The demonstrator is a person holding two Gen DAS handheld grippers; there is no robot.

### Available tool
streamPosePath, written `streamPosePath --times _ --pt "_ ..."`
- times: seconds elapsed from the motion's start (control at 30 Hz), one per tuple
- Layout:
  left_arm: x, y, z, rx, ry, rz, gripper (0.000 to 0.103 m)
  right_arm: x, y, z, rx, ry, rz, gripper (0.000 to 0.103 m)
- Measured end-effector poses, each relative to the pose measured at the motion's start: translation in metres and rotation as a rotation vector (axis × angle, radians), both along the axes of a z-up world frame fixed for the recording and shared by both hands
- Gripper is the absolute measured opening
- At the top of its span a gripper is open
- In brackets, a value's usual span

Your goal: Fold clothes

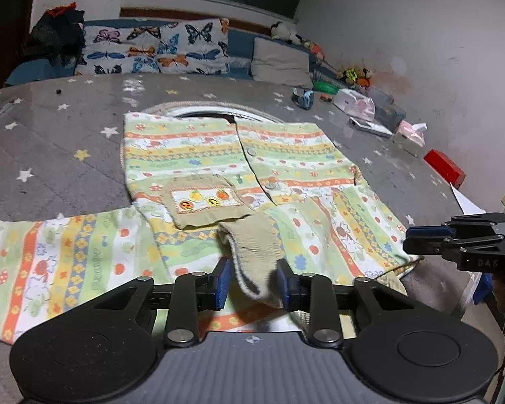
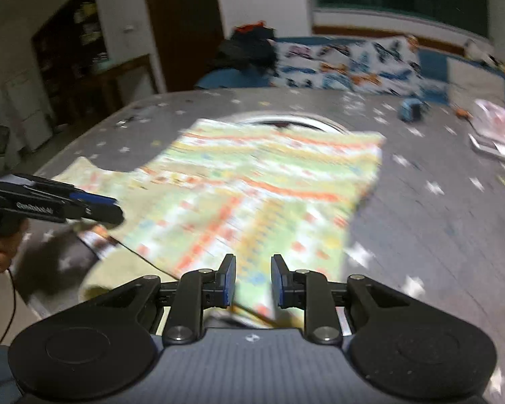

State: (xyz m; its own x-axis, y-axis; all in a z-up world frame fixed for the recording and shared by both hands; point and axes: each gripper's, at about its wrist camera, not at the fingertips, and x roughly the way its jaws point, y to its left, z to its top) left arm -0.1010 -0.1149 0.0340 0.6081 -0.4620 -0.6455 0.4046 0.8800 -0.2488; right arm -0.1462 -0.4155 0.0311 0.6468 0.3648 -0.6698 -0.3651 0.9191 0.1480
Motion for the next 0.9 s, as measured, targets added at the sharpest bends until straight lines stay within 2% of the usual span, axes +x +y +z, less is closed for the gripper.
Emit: streamPosePath --times 0.07,0.13,0.23,0.33,0.43,0.57,0.63,0.9 --pt "0.002 -0.005 0.000 0.008 -0.004 0.006 0.010 -0.001 -0.008 -0.005 0.001 0.009 -0.016 0.023" --pt "0.003 -0.009 0.001 0.016 -0.013 0.012 0.005 -0.002 -0.014 -0.009 0.002 0.016 -0.028 0.024" --pt "-0.015 -0.015 0.021 0.047 -0.182 -0.015 0.006 -0.001 -0.015 -0.013 0.000 0.016 -0.026 0.024" --pt "-0.012 -0.020 0.016 0.116 -0.147 -0.031 0.010 0.003 -0.014 -0.011 -0.006 0.010 -0.020 0.029" --pt "-0.002 -0.012 -0.001 0.139 -0.063 0.025 0.011 0.007 -0.011 -0.007 -0.013 -0.007 -0.010 0.031" --pt "0.000 -0.001 0.000 0.073 -0.037 0.053 0.018 0.022 -0.005 0.002 -0.039 -0.049 -0.013 0.031" --pt "0.001 0.001 0.002 0.071 -0.046 0.058 0.026 0.035 0.000 0.002 -0.072 -0.079 -0.018 0.031" --pt "0.009 0.022 -0.006 0.048 -0.009 0.121 0.026 0.082 0.012 -0.020 -0.138 -0.089 -0.039 0.029"
